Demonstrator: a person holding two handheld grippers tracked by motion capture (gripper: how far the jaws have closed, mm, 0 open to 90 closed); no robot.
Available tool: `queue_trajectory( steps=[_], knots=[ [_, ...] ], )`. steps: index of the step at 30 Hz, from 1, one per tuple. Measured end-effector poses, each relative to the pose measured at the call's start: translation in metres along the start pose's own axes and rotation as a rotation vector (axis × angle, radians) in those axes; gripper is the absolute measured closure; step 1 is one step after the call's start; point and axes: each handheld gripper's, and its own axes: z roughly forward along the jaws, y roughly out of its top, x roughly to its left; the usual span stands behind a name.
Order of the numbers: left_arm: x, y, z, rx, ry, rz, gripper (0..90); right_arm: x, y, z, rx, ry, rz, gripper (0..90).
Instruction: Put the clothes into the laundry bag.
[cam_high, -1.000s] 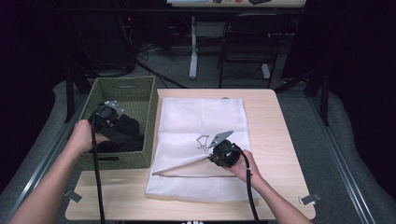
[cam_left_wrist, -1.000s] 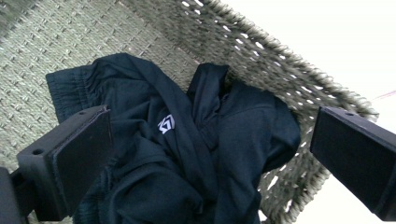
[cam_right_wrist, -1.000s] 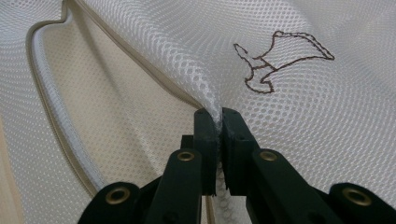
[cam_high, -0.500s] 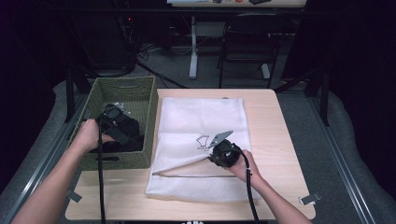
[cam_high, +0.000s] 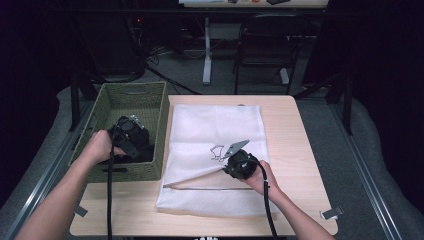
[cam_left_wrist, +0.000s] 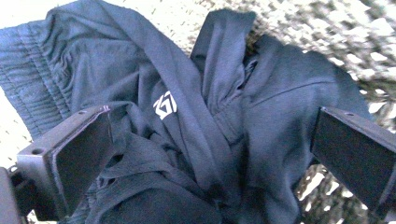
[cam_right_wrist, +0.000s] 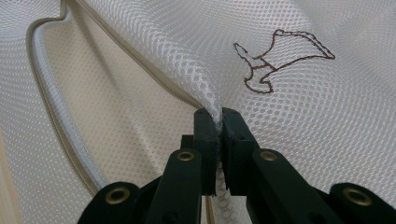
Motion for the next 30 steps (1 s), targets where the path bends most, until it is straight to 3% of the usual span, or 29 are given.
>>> queue_trajectory(
  steps=[5, 14, 25, 30],
  knots=[
    [0.001, 0.001, 0.008, 0.028, -0.017, 0.000, 0.0, 0.000, 0.000, 0.000, 0.001, -0.001, -0.001, 85.9],
    [0.003, 0.002, 0.013, 0.030, -0.045, -0.007, 0.0, 0.000, 0.000, 0.001, 0.003, -0.002, -0.004, 85.9],
    [0.001, 0.001, 0.024, 0.125, -0.080, 0.017, 0.3, 0.001, 0.000, 0.000, 0.004, -0.006, -0.006, 85.8],
    [0.000, 0.001, 0.026, 0.123, -0.093, -0.001, 10.3, 0.001, 0.000, 0.000, 0.004, -0.007, -0.006, 85.7]
  ],
)
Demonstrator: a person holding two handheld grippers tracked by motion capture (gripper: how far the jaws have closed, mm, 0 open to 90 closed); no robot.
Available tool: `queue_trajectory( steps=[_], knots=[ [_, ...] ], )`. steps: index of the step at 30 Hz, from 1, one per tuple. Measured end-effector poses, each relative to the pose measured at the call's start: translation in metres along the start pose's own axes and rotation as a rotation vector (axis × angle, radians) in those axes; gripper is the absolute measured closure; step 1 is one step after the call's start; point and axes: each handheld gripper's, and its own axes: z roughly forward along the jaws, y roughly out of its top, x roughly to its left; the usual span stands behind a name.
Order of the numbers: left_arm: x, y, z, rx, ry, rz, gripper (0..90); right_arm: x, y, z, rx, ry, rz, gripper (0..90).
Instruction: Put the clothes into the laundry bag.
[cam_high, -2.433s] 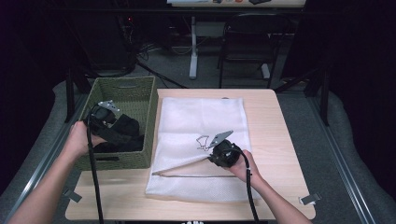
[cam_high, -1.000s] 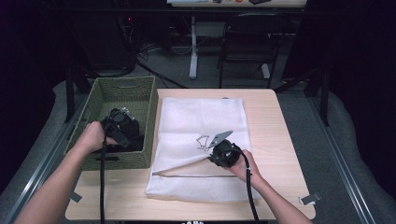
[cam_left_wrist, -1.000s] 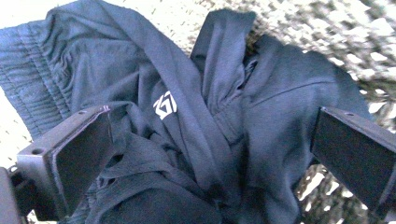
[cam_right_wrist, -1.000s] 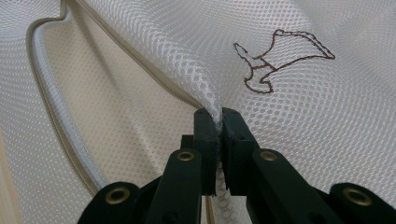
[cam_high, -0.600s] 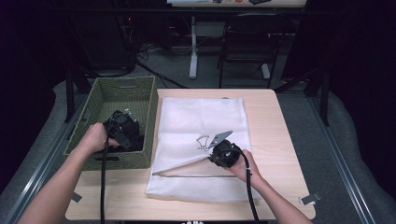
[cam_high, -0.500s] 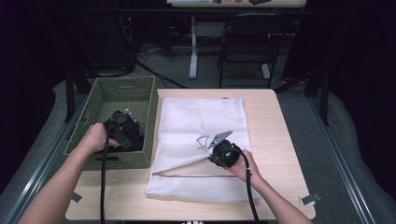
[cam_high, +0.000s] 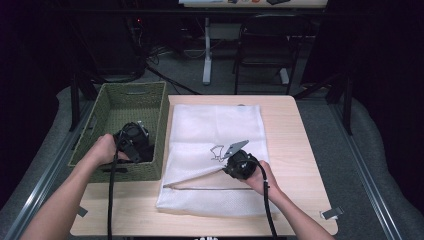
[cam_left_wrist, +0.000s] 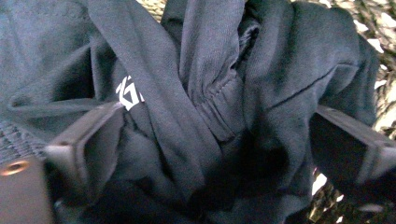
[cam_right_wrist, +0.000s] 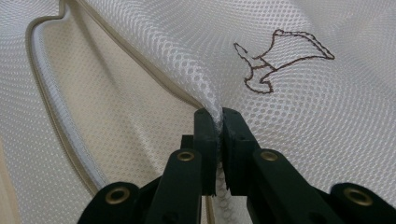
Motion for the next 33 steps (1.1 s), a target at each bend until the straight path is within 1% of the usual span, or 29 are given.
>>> queue_trajectory(
  steps=[2, 3, 4, 5, 7, 11, 12, 13, 15, 17, 18, 20, 22, 23, 25, 26, 33],
  knots=[
    [0.001, 0.000, -0.001, 0.002, -0.008, 0.003, 13.8, 0.000, 0.000, 0.000, 0.000, 0.000, 0.000, 85.7],
    [0.001, -0.001, -0.001, -0.002, -0.014, -0.003, 16.1, 0.000, 0.000, 0.000, -0.001, 0.000, 0.000, 85.7],
    [0.001, -0.001, -0.002, -0.007, -0.012, -0.005, 19.4, 0.000, 0.000, 0.000, -0.001, 0.000, 0.000, 85.7],
    [0.002, -0.002, -0.002, -0.001, -0.001, -0.006, 24.9, 0.000, 0.000, 0.000, 0.001, -0.001, 0.001, 85.7],
    [0.003, -0.002, -0.001, -0.001, -0.009, -0.001, 32.0, 0.000, 0.000, 0.000, -0.001, -0.001, 0.000, 85.7],
    [0.004, -0.003, 0.000, -0.006, -0.018, -0.008, 45.7, 0.000, 0.000, 0.000, -0.001, -0.002, 0.001, 85.6],
    [0.004, -0.003, -0.001, -0.009, -0.010, -0.008, 49.5, 0.000, 0.000, 0.000, -0.002, -0.001, 0.002, 85.7],
    [0.004, -0.004, -0.001, -0.010, -0.014, -0.011, 53.5, 0.000, 0.000, 0.000, 0.000, -0.002, 0.001, 85.7],
    [0.004, -0.005, -0.002, -0.019, -0.009, -0.013, 61.7, 0.000, 0.000, 0.000, -0.001, -0.001, 0.001, 85.7],
    [0.003, -0.006, -0.003, -0.029, 0.005, -0.008, 69.4, 0.000, 0.000, 0.000, -0.001, -0.001, 0.001, 85.7],
    [0.002, -0.006, -0.005, -0.033, 0.012, -0.010, 71.9, 0.000, 0.000, 0.000, 0.000, -0.002, 0.001, 85.8],
    [0.001, -0.007, -0.006, -0.042, 0.023, -0.011, 74.8, 0.000, 0.000, 0.000, -0.001, -0.001, 0.000, 85.8],
    [0.001, -0.009, -0.006, -0.048, 0.021, -0.017, 76.2, 0.000, 0.000, 0.000, -0.001, -0.001, 0.000, 85.8],
    [0.001, -0.009, -0.007, -0.056, 0.034, -0.020, 76.8, 0.000, 0.000, 0.000, -0.001, -0.001, 0.001, 85.8],
    [0.000, -0.010, -0.009, -0.061, 0.037, -0.023, 77.4, 0.000, 0.000, 0.000, -0.002, -0.001, 0.001, 85.8],
    [0.000, -0.011, -0.010, -0.067, 0.043, -0.016, 77.7, 0.000, 0.000, 0.000, -0.002, -0.001, 0.002, 85.8],
    [0.000, -0.019, -0.021, -0.114, 0.070, -0.038, 78.3, 0.000, 0.000, 0.000, -0.002, 0.000, 0.001, 85.8]
  ],
)
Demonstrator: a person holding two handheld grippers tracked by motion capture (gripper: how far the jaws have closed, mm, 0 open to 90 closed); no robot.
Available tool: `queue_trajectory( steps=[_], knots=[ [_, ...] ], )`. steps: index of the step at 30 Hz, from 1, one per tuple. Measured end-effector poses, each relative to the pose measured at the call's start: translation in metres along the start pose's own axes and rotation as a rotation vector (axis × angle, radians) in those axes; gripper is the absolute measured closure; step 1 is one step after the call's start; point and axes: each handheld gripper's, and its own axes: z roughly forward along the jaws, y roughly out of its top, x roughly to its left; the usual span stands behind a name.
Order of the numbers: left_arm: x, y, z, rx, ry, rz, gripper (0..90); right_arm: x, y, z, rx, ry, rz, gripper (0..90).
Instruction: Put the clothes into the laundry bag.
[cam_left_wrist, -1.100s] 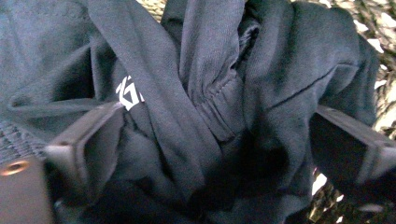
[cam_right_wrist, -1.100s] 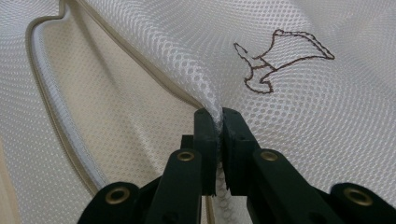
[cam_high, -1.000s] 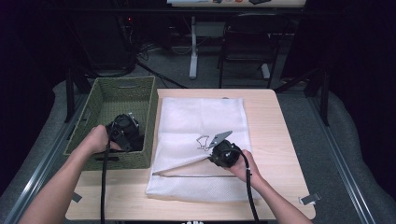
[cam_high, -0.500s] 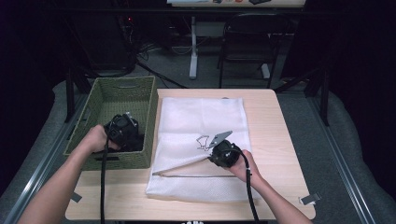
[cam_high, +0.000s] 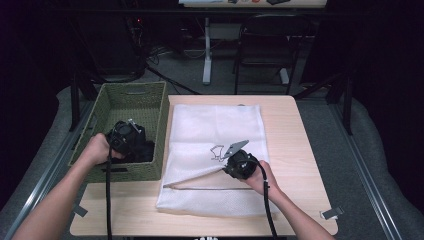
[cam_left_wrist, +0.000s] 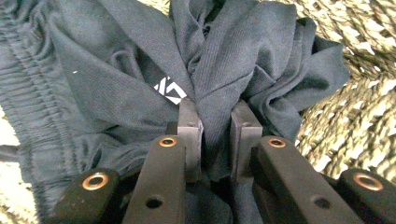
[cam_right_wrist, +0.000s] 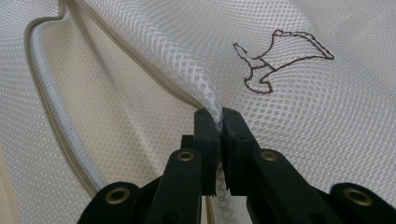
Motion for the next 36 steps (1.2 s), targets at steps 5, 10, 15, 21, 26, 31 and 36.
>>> queue_trajectory(
  steps=[5, 10, 15, 21, 26, 31, 36],
  knots=[
    [0.000, -0.004, -0.010, -0.030, 0.020, -0.008, 78.7, 0.000, 0.000, 0.000, -0.002, -0.002, 0.001, 85.8],
    [-0.001, -0.008, -0.021, -0.072, 0.038, -0.019, 79.0, 0.001, 0.001, -0.001, -0.003, -0.006, 0.001, 85.8],
    [-0.001, -0.010, -0.031, -0.099, 0.049, -0.022, 79.2, 0.001, 0.001, -0.001, -0.004, -0.007, -0.004, 85.8],
    [-0.005, -0.009, -0.042, -0.130, 0.066, -0.017, 79.2, 0.000, 0.000, 0.000, -0.004, -0.003, 0.000, 85.9],
    [-0.008, -0.010, -0.054, -0.151, 0.079, -0.013, 79.3, 0.001, 0.001, -0.001, -0.004, -0.006, 0.002, 85.8],
    [-0.009, -0.011, -0.062, -0.165, 0.090, -0.015, 79.2, 0.001, 0.001, -0.001, -0.002, -0.008, -0.001, 85.8],
    [-0.012, -0.013, -0.069, -0.175, 0.100, -0.017, 79.3, 0.001, 0.001, -0.002, -0.005, -0.009, -0.003, 85.9]
  ],
)
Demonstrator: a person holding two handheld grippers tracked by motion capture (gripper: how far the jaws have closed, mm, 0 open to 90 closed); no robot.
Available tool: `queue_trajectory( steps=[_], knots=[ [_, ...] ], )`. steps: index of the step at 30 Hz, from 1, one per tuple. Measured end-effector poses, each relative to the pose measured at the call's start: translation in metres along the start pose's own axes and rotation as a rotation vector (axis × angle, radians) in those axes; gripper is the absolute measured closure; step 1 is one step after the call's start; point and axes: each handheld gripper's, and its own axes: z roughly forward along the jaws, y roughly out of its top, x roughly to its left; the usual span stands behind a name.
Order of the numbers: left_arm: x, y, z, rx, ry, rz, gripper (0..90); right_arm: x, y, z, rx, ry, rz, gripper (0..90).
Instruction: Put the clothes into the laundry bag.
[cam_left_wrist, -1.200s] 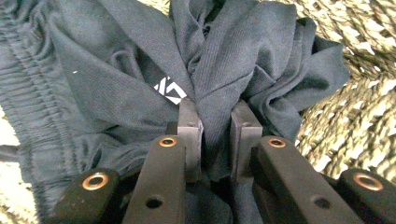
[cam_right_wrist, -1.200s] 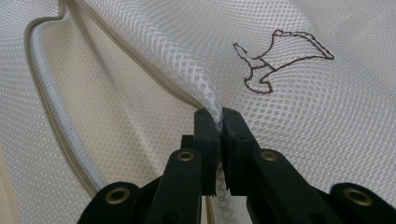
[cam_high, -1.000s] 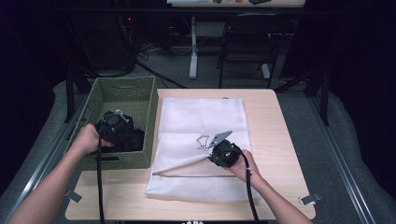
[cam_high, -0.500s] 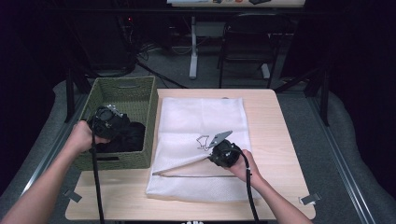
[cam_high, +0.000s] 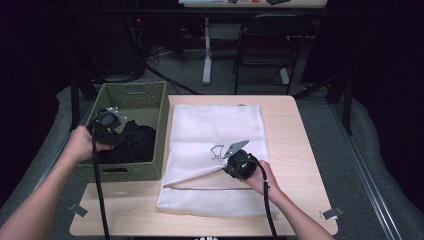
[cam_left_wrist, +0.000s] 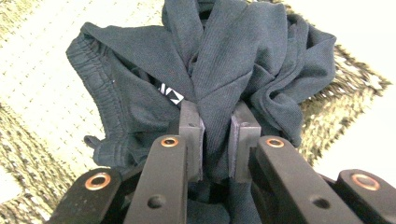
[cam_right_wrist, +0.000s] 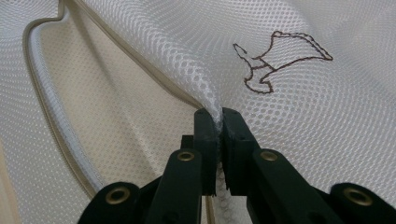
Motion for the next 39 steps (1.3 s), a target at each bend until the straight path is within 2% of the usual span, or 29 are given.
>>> queue_trajectory(
  steps=[17, 21, 26, 39],
  knots=[
    [-0.003, 0.002, -0.029, -0.037, 0.024, 0.000, 79.4, 0.000, 0.000, 0.000, 0.004, 0.000, -0.001, 86.0],
    [-0.002, 0.003, -0.039, -0.063, 0.033, -0.003, 79.4, 0.000, 0.000, 0.000, 0.003, -0.001, -0.002, 86.1],
    [-0.003, 0.005, -0.048, -0.064, 0.043, 0.001, 79.4, 0.000, 0.000, 0.000, 0.004, -0.001, -0.001, 86.1],
    [-0.008, 0.010, -0.065, -0.080, 0.037, 0.011, 79.3, -0.001, 0.000, 0.000, 0.005, 0.000, -0.002, 86.1]
  ],
)
